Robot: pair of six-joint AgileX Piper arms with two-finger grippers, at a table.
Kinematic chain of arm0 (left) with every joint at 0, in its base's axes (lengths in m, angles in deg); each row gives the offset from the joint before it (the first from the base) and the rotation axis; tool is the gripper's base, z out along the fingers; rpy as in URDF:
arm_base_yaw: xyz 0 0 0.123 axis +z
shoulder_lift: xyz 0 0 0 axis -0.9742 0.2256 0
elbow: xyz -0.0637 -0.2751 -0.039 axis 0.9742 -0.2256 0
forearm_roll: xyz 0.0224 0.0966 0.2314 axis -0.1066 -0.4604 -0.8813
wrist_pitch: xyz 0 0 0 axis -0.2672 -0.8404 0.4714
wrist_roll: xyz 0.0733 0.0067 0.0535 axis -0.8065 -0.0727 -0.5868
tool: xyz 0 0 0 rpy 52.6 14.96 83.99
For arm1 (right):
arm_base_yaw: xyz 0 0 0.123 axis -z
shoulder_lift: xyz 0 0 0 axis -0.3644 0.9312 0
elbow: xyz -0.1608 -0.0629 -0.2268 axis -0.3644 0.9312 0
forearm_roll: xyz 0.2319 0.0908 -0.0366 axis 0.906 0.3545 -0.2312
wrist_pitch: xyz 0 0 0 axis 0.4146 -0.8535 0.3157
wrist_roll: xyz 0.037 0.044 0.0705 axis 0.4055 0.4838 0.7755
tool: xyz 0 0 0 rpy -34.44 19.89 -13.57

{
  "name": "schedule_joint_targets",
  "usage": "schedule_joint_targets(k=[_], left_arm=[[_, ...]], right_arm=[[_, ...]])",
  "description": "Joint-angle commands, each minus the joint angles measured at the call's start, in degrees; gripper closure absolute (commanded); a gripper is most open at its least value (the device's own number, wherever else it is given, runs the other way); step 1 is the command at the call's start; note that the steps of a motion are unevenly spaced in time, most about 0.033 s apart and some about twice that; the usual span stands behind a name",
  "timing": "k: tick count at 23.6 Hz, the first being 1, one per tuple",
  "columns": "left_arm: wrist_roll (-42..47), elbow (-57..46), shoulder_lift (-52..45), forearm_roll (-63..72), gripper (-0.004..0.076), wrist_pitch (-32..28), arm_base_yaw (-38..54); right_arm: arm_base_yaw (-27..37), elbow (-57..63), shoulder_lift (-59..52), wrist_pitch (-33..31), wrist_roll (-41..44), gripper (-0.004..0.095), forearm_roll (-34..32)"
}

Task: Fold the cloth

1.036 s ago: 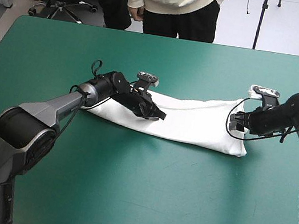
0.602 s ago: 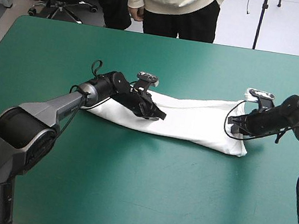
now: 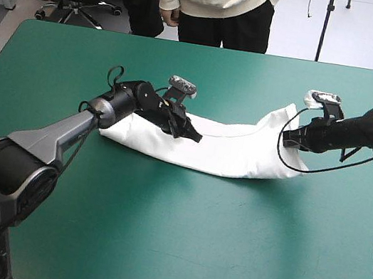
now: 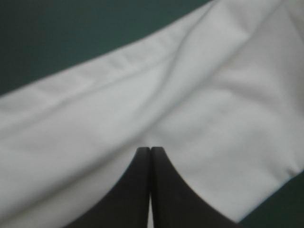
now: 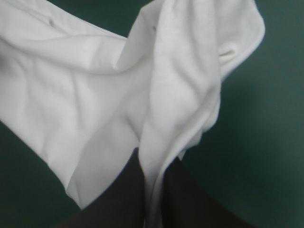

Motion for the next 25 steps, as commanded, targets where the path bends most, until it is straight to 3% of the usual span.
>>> schedule_joint_targets(k=[1, 4, 8, 13, 25], left_arm=[[7.0, 6.3, -11.8, -15.2, 0.0741, 0.5, -0.1], [15.6, 10.9, -18.4, -33.8, 0.0741, 7.7, -0.1], [19.5, 15.3, -28.6, -47.9, 0.0741, 18.3, -0.1], [23.2, 15.6, -36.6, -49.0, 0.0741, 25.3, -0.1], [23.0, 15.6, -37.5, -46.8, 0.0741, 33.1, -0.1]], right_arm=[[-2.9, -6.2, -4.0, -3.0, 0.5, 0.0919, 3.9], [-9.7, -11.3, -4.0, -3.4, 3.0, 0.0919, 3.4], [-21.7, -20.8, -1.9, 1.1, 6.7, 0.0919, 3.0], [-32.8, -36.2, 8.5, 1.4, 15.9, 0.0919, -4.7], [-44.6, -70.4, 34.0, -2.8, 28.2, 0.0919, -21.7]])
